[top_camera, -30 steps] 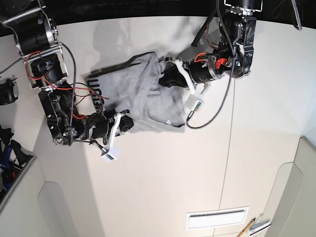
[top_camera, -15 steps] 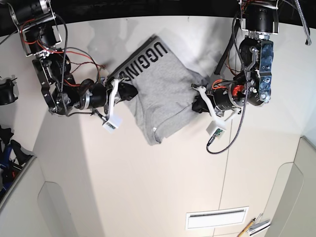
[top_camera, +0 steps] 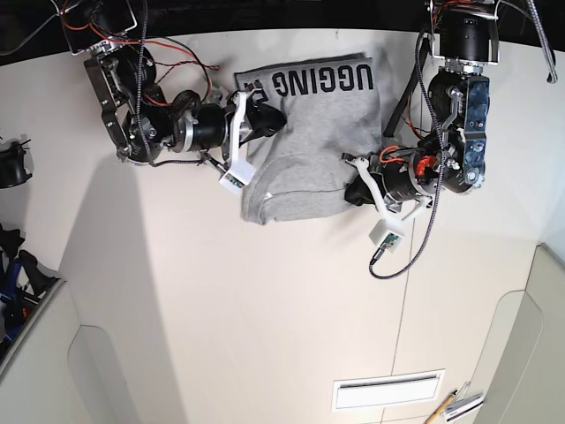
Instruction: Fold the T-shirt properly
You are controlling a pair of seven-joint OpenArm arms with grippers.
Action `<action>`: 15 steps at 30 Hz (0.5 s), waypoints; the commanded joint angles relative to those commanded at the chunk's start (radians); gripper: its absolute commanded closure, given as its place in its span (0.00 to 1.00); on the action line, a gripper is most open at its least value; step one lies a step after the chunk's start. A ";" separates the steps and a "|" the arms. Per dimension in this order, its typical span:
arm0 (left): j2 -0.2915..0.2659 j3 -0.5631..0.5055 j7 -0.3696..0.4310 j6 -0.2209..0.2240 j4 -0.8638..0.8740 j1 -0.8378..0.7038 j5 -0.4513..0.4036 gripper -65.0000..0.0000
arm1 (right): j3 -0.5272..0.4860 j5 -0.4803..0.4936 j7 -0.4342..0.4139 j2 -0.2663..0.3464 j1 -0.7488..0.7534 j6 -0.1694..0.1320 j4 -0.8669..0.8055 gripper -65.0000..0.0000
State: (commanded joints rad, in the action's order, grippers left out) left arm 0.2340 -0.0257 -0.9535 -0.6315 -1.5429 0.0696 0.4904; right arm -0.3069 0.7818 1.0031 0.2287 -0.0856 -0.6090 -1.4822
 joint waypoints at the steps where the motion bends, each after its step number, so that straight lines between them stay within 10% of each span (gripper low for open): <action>1: 0.000 0.000 0.000 0.000 0.000 0.003 0.000 1.00 | 0.000 0.000 0.000 -0.002 0.000 0.000 0.000 1.00; 15: 0.206 0.002 -0.065 -0.009 -0.211 -0.038 0.221 1.00 | 0.124 -0.006 0.100 0.038 0.015 0.002 -0.167 1.00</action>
State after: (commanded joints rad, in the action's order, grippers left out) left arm 0.4404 -0.0238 -1.0187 -0.6403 -1.7535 0.0319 0.7116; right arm -0.1825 0.7761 1.1030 0.2665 -0.0708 -0.6067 -1.6489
